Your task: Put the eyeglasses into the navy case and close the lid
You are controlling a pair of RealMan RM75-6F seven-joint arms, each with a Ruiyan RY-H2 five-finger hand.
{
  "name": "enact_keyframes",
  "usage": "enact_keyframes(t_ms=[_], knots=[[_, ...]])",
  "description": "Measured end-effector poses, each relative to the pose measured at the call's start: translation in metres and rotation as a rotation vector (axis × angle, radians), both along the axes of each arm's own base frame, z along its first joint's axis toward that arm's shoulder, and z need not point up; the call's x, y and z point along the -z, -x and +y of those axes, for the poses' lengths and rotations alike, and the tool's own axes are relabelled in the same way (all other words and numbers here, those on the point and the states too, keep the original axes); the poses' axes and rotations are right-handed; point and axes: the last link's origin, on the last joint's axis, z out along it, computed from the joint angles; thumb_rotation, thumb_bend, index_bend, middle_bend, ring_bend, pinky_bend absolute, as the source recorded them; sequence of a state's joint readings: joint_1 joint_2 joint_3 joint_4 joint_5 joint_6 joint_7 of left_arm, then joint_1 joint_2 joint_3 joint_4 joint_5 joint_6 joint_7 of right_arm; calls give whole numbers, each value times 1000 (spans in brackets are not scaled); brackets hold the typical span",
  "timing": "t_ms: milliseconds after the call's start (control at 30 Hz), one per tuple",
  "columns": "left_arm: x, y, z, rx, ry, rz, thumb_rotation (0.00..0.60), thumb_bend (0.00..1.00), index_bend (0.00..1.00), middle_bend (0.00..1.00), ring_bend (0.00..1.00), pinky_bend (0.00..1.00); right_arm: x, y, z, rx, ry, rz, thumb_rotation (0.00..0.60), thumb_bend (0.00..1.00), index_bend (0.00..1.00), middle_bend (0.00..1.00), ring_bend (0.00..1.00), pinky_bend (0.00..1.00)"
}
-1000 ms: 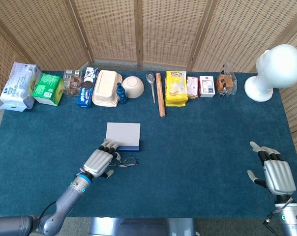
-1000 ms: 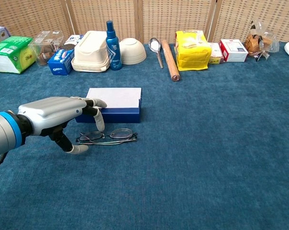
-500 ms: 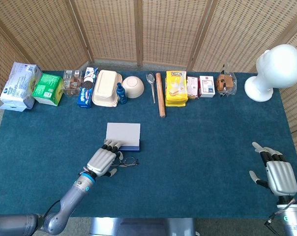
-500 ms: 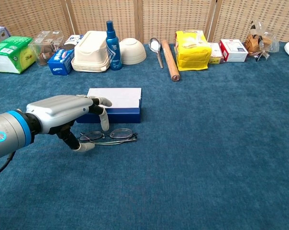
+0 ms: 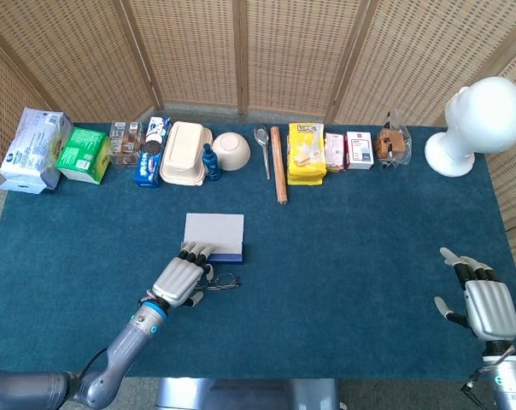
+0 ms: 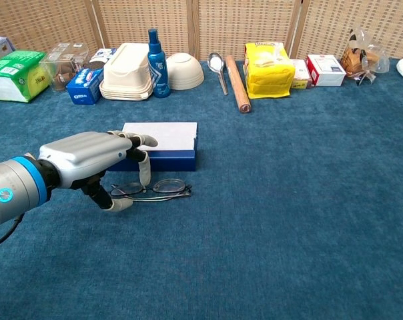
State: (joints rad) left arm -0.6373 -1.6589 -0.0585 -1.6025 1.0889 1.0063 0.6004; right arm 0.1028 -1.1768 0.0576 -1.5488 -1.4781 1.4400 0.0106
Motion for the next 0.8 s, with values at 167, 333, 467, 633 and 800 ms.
enact_keyframes(t_ms=[167, 333, 467, 633, 800], knots=[[2, 0, 0, 7, -2, 10, 600, 320, 422, 52, 0, 0, 0, 1, 1, 4, -2, -2, 600, 267, 152, 297, 207, 264], [4, 0, 2, 14, -7, 21, 600, 323, 420, 38, 0, 0, 0, 3, 1, 9, 0, -4, 600, 268, 153, 297, 207, 272], [5, -1, 4, 13, -8, 27, 600, 323, 404, 33, 0, 0, -1, 3, 1, 11, 1, -7, 600, 267, 154, 297, 207, 273], [8, -2, 5, 20, -12, 33, 600, 323, 384, 22, 0, 0, 0, 3, 1, 12, 0, -6, 600, 268, 155, 298, 208, 276], [11, -4, 6, 30, -11, 46, 600, 329, 389, 21, 0, 0, 0, 4, 1, 14, 1, -7, 600, 269, 157, 299, 212, 278]])
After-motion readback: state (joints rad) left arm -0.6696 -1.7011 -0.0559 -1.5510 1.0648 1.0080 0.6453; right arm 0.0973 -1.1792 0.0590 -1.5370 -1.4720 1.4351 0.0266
